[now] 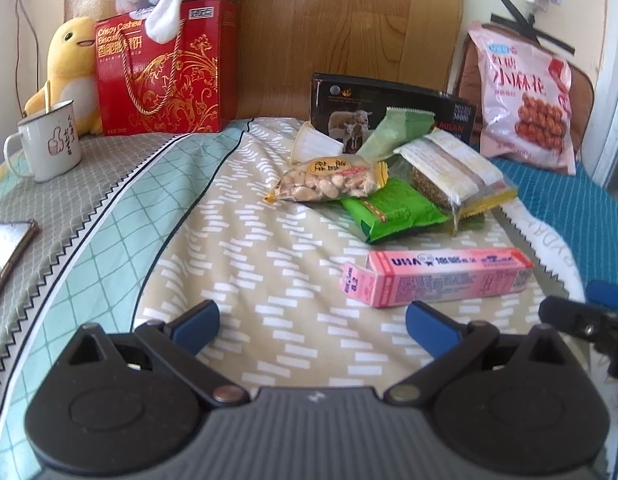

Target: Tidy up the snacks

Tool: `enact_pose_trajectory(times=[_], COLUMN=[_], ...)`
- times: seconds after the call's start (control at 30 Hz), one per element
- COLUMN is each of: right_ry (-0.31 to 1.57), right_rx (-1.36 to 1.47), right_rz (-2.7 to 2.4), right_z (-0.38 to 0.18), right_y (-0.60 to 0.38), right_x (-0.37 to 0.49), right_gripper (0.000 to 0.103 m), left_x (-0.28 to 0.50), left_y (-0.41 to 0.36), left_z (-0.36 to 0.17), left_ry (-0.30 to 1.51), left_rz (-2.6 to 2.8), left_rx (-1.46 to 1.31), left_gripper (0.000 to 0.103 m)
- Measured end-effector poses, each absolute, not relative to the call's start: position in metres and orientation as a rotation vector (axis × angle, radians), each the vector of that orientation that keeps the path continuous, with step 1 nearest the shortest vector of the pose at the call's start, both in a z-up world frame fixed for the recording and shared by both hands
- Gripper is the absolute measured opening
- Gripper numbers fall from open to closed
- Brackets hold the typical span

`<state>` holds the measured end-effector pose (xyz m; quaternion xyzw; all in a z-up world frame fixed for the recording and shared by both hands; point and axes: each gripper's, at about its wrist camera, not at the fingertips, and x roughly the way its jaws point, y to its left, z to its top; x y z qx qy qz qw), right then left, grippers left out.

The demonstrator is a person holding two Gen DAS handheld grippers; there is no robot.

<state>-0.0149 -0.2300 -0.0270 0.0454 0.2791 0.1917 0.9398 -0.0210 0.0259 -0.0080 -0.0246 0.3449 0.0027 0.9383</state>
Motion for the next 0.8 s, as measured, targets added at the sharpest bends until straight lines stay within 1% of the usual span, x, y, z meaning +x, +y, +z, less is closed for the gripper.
enact_pose_trajectory(times=[0.8], right_ry=[0.565], right_rx=[0.129], right_rz=[0.398], right_z=[-0.028], right_y=[-0.233], right_x=[-0.014], right_gripper=[0.103], left_x=[-0.028], left_y=[0.039], left_z=[-0.004], left_ry=[0.684], left_rz=[-0.031], left_rx=[-0.124], left_gripper=[0.102])
